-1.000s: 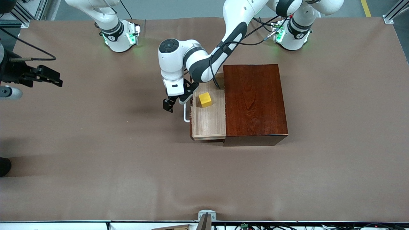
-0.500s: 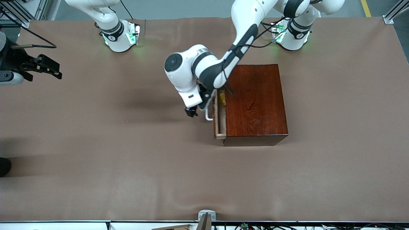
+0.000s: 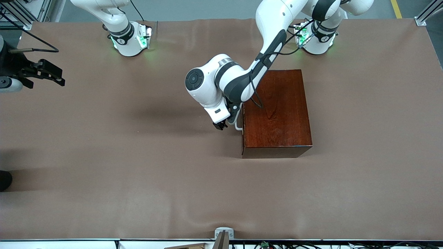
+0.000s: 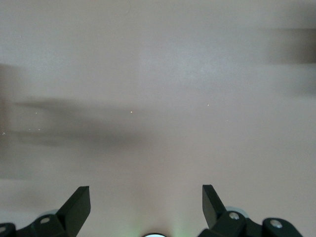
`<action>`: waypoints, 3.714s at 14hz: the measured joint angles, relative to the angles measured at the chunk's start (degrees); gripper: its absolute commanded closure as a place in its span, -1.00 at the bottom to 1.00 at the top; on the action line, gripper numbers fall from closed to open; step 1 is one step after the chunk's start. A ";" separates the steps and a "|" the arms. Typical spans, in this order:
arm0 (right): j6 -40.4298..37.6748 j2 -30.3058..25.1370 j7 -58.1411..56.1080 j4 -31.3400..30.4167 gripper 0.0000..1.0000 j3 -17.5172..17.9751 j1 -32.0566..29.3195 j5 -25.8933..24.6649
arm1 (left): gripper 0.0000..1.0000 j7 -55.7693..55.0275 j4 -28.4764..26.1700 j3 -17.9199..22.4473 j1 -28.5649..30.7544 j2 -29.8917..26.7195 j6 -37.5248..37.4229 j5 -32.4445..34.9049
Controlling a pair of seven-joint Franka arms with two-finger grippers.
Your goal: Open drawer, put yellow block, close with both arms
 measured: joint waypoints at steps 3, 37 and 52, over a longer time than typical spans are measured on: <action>0.12 0.00 0.00 -0.02 -1.00 0.01 0.00 0.02 | -1.00 -0.23 0.47 -0.35 1.13 -0.99 0.74 -0.44; 0.09 0.00 0.00 -0.37 -1.00 -0.02 0.00 0.02 | -1.00 117.68 -28.81 -7.73 51.55 -59.12 -16.25 -7.39; 0.05 0.00 0.00 -0.38 -1.00 -0.02 0.00 0.02 | -1.00 117.95 -28.36 -7.29 51.66 -58.76 -16.08 -7.39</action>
